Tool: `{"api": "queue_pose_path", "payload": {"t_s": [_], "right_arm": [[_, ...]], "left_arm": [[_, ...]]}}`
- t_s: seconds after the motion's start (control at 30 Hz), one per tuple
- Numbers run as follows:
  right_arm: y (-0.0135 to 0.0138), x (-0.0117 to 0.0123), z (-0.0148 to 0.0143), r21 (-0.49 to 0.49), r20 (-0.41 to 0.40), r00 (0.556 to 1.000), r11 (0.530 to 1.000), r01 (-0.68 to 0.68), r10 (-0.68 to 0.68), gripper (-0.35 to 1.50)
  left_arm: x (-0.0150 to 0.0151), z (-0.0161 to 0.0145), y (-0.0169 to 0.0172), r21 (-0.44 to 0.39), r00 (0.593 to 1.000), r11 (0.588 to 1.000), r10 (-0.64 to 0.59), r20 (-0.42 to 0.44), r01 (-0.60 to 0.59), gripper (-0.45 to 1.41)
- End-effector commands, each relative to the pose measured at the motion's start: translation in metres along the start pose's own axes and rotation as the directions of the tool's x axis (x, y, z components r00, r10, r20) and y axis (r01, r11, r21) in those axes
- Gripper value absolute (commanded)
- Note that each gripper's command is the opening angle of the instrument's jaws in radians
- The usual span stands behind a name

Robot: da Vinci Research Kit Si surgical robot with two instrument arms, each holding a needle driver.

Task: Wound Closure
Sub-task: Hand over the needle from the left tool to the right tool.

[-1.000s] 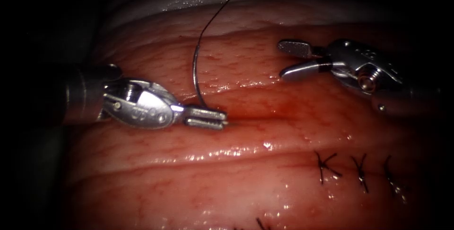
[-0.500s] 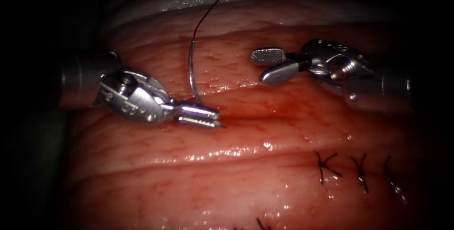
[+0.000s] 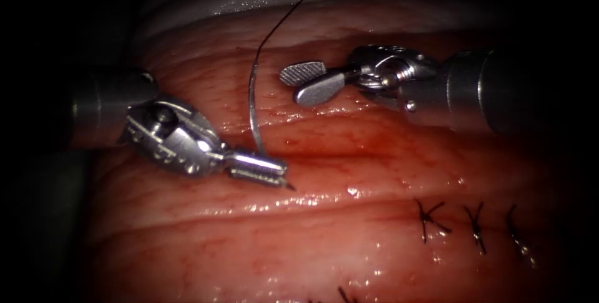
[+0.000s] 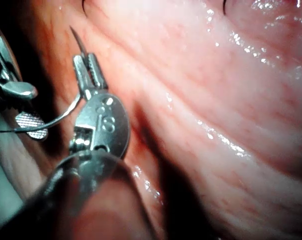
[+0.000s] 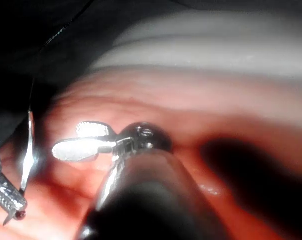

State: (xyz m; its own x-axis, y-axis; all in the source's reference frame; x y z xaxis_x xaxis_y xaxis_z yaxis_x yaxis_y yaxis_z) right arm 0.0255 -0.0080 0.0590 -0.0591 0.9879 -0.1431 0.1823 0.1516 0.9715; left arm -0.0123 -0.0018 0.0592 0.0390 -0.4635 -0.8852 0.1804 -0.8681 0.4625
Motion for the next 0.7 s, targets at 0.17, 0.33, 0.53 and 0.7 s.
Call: {"api": "queue_pose_path", "payload": {"t_s": [0.17,0.33,0.53,0.7], "right_arm": [[-0.0001,-0.0004,0.0014,0.018,0.008,1.000,1.000,-0.018,0.018,1.03],[-0.0005,-0.0008,0.0020,0.032,0.016,0.999,0.999,-0.041,0.040,1.06],[-0.0003,-0.0014,0.0032,0.055,0.018,0.998,0.997,-0.058,0.057,1.05],[0.0001,-0.0019,0.0044,0.056,0.016,0.997,0.996,-0.074,0.074,1.10]], "left_arm": [[-0.0007,0.0005,0.0000,0.000,1.000,1.000,0.008,0.013,-0.008,-0.45],[-0.0004,0.0005,-0.0001,0.000,1.000,1.000,0.013,0.014,-0.013,-0.45],[0.0000,0.0006,-0.0002,0.000,1.000,1.000,0.012,0.014,-0.012,-0.45],[0.0005,0.0007,-0.0003,0.000,1.000,1.000,0.018,0.013,-0.018,-0.45]]}}
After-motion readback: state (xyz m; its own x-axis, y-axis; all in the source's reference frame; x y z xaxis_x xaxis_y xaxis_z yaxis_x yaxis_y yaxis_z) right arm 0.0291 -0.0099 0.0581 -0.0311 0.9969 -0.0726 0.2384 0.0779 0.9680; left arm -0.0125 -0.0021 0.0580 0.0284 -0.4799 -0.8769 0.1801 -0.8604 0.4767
